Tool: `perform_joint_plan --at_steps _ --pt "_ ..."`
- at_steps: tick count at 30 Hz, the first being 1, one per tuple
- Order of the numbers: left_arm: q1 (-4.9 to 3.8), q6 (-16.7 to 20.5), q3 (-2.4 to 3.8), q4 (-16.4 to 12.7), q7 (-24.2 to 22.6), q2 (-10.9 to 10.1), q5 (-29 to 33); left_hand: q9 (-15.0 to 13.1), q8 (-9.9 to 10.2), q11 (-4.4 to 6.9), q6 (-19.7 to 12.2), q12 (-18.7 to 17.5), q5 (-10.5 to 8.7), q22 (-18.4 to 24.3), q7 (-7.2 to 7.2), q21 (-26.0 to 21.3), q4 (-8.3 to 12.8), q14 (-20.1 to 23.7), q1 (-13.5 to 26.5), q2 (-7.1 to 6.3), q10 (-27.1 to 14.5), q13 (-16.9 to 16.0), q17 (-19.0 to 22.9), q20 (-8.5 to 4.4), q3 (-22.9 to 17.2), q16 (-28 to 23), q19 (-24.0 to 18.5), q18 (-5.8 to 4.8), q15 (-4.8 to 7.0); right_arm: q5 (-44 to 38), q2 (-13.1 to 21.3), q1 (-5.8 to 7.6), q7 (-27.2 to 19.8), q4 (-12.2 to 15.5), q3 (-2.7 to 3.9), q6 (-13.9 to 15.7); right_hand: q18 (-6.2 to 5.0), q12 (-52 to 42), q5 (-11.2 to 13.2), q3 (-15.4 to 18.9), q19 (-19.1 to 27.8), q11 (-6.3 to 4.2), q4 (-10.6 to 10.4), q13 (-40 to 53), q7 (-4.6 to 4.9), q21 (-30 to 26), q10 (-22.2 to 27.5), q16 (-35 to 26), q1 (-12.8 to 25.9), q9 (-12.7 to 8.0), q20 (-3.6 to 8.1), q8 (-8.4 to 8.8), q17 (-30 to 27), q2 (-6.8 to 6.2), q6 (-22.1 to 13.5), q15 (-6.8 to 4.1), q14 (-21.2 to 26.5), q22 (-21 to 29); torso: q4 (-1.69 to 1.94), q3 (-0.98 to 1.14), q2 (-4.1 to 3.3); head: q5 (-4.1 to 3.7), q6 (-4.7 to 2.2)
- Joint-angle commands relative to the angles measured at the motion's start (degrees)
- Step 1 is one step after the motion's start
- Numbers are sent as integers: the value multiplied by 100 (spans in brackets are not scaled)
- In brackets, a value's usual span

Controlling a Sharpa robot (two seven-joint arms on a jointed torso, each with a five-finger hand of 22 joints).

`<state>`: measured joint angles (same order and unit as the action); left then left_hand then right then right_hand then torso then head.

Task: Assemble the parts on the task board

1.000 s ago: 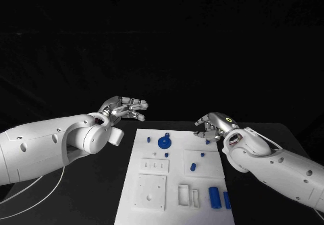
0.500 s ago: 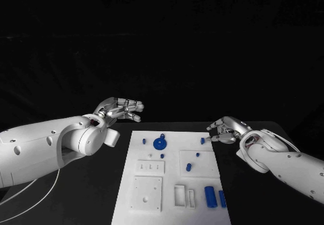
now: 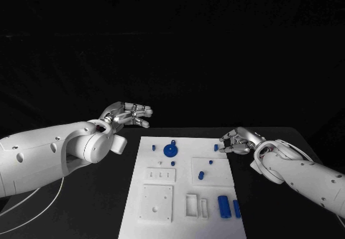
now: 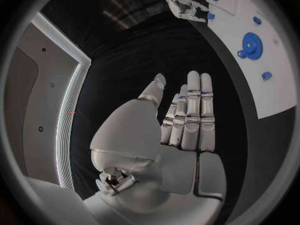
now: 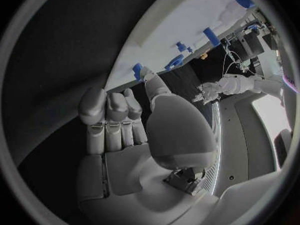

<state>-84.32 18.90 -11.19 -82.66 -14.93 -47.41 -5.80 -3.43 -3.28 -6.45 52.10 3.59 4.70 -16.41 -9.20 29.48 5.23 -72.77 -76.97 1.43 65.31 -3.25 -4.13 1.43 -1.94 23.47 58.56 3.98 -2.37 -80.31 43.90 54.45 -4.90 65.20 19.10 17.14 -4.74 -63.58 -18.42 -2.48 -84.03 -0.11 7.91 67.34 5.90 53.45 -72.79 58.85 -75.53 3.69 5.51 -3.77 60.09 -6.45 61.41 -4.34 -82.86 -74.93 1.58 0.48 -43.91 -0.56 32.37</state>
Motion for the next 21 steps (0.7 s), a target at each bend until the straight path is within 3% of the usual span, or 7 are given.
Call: perform_joint_plan --at_steps 1,14,21 --pt "5 -111 3 0 -42 16 -28 3 -8 3 -9 -8 40 4 22 38 25 20 -2 -4 -32 -9 7 -3 1 -5 -25 -11 -10 222 -94 -38 -234 -98 1 -203 -27 15 -1 21 -149 8 11 -2 -6 10 39 -24 3 -4 -45 21 5 61 -45 33 6 -655 8 -3 8 23 40" --pt "22 -130 3 30 -36 29 -48 3 -8 28 -19 -5 40 0 29 40 31 22 12 10 75 -9 7 -10 -11 -19 -33 -19 -1 178 -277 -111 -248 -308 0 -215 -27 -1 -35 -10 -152 7 75 7 -5 40 39 -7 16 -4 -46 22 26 131 -36 33 3 -660 -13 -9 10 38 82" --pt "36 -131 3 45 -35 37 -50 3 -8 21 -24 -5 40 -2 28 43 37 21 15 10 47 -9 7 -9 -14 -22 -33 -19 -3 162 -312 -118 -243 -327 0 -203 -27 -15 67 -270 -146 0 210 15 -8 54 38 -2 99 -6 -42 23 39 229 8 28 1 -659 -7 -7 20 27 91"
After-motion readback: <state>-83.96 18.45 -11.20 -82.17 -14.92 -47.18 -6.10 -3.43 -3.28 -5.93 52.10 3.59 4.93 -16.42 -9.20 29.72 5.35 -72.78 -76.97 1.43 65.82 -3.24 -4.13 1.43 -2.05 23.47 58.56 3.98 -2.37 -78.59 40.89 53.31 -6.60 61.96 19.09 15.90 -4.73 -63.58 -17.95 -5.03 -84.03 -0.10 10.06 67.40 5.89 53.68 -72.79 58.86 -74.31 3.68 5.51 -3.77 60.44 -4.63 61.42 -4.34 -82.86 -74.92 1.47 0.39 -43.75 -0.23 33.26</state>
